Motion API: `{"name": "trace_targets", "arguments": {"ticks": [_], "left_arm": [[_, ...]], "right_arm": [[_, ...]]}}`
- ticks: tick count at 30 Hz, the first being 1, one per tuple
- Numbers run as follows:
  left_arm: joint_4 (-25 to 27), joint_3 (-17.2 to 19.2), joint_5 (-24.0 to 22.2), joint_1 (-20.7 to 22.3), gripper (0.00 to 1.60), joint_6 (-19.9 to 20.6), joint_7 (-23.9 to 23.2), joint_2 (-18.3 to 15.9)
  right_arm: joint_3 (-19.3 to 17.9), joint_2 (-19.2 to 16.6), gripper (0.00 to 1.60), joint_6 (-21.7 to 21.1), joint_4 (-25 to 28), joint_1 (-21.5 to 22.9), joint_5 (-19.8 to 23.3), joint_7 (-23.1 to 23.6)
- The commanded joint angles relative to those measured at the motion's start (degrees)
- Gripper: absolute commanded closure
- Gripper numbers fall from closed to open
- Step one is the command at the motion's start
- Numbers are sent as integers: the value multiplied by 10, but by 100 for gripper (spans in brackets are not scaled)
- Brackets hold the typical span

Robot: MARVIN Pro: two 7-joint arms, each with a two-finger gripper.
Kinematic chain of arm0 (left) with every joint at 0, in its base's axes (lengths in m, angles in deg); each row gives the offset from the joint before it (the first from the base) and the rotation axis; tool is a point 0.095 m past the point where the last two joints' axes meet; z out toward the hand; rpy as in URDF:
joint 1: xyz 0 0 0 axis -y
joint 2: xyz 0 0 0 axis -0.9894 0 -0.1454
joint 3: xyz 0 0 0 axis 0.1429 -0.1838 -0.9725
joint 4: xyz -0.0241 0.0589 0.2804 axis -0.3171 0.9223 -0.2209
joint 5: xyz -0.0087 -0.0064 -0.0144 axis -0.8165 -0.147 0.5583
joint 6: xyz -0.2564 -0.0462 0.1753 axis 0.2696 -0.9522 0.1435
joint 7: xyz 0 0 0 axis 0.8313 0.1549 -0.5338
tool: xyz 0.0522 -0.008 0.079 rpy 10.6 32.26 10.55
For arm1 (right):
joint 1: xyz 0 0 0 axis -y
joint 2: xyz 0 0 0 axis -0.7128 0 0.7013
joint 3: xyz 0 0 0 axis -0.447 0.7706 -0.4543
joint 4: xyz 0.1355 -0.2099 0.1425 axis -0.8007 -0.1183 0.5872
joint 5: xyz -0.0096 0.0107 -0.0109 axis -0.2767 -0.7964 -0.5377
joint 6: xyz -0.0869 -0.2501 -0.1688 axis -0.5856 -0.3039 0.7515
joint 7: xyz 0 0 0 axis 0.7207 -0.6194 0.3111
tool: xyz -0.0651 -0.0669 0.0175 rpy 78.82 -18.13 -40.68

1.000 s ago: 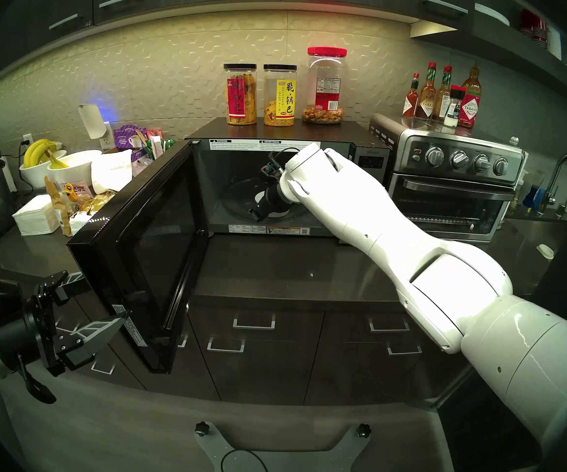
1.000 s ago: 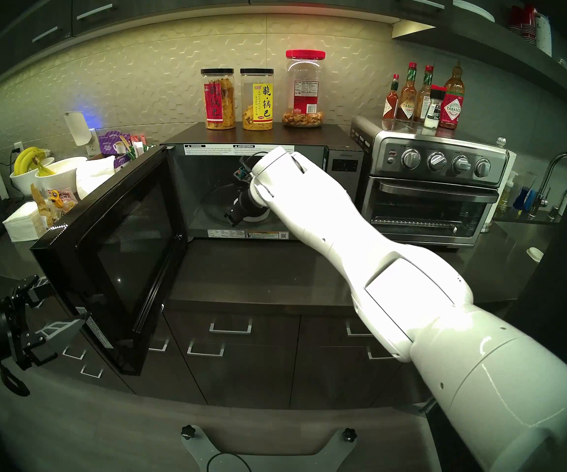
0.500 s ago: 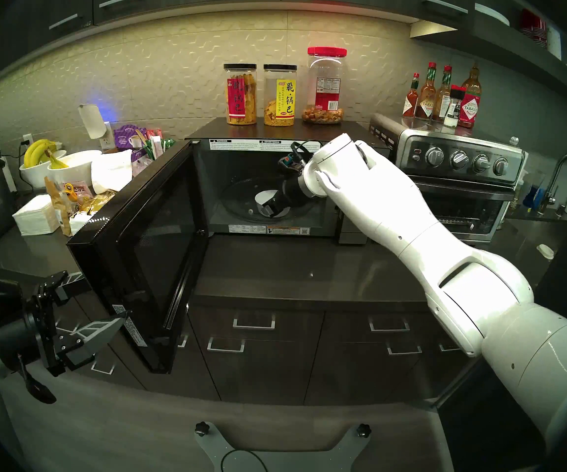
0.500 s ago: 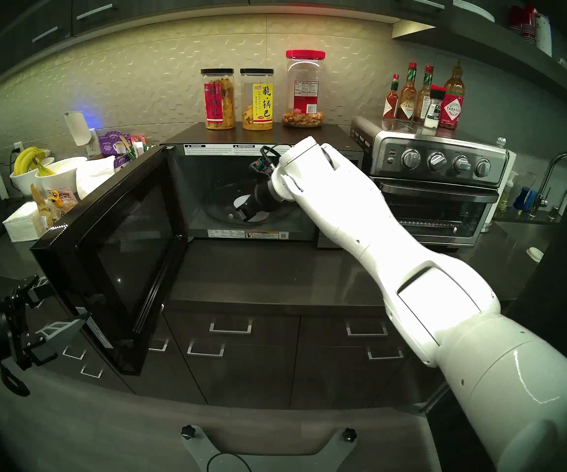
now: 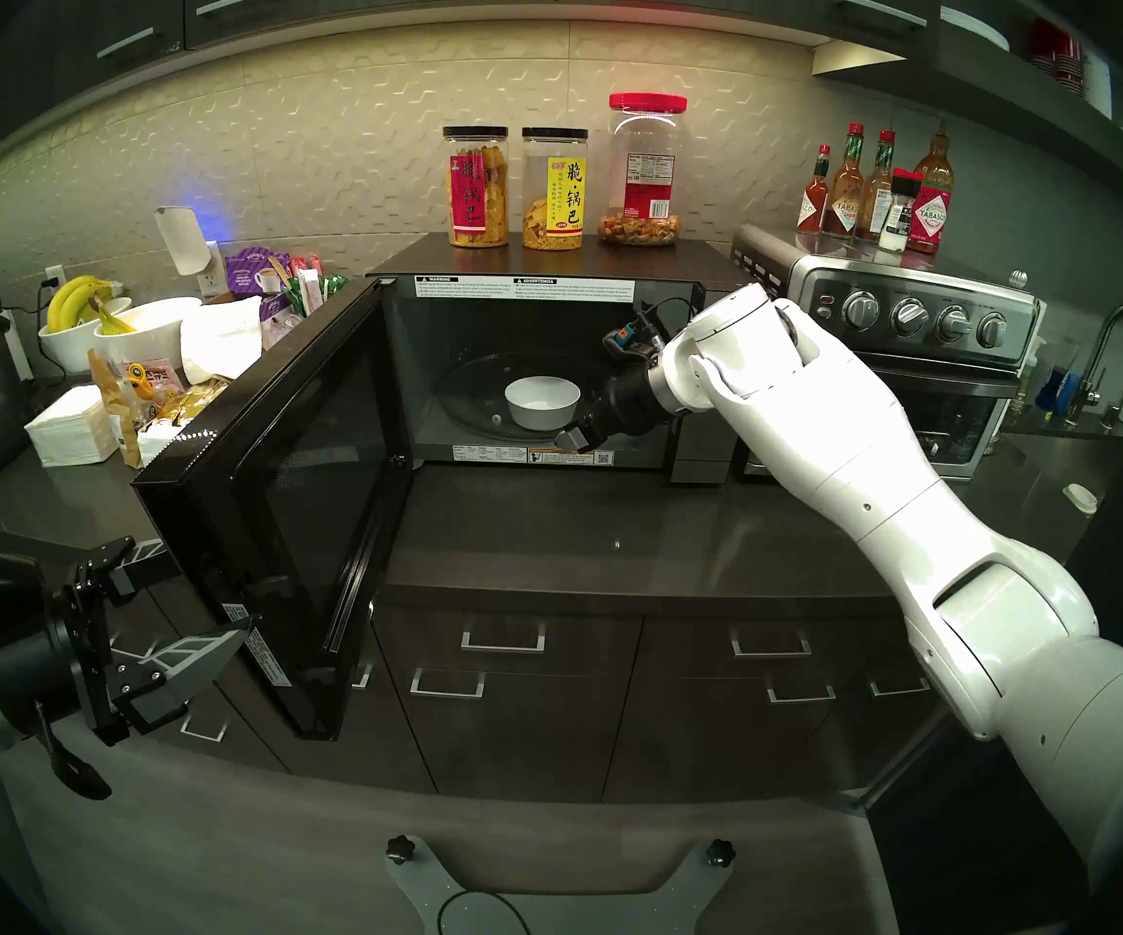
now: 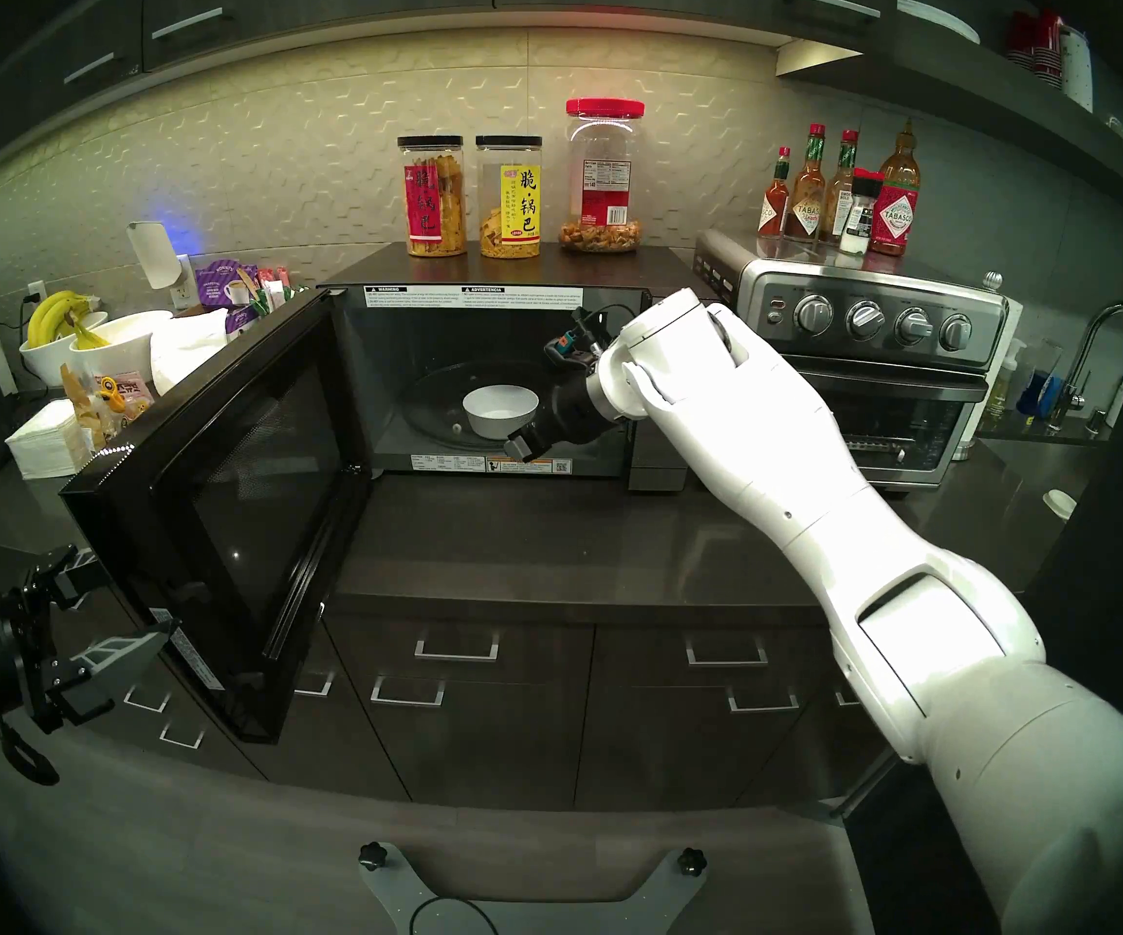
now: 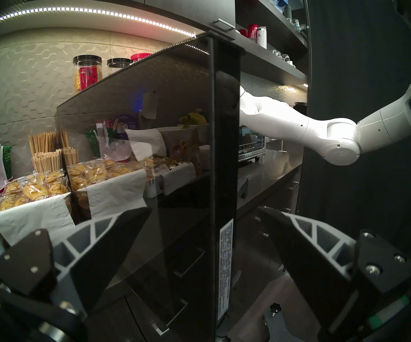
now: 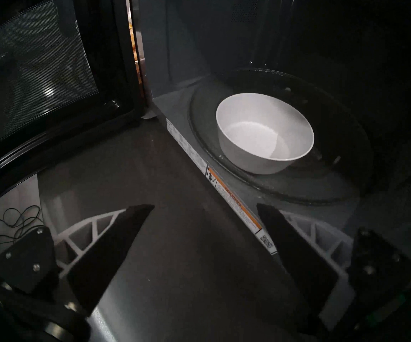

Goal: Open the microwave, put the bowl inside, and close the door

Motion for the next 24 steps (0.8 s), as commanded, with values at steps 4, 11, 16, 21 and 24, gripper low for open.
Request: {"name": "trace_targets", "arguments": {"ticks": [4, 11, 16, 21, 24], "left_arm": [[3, -1, -4, 1, 0, 0, -2, 1], [3, -1, -4, 1, 0, 0, -2, 1], [3, -1, -4, 1, 0, 0, -2, 1], [3, -1, -4, 1, 0, 0, -2, 1], [3, -1, -4, 1, 0, 0, -2, 1]], "right_arm": [[-37, -80, 0, -4, 83, -33, 24, 53], [-64, -130, 0, -10, 138, -68, 37, 77], [-96, -167, 0, -15, 185, -104, 47, 78], [-134, -190, 0, -16, 215, -140, 57, 75], [-168, -208, 0, -16, 239, -172, 64, 73]]}}
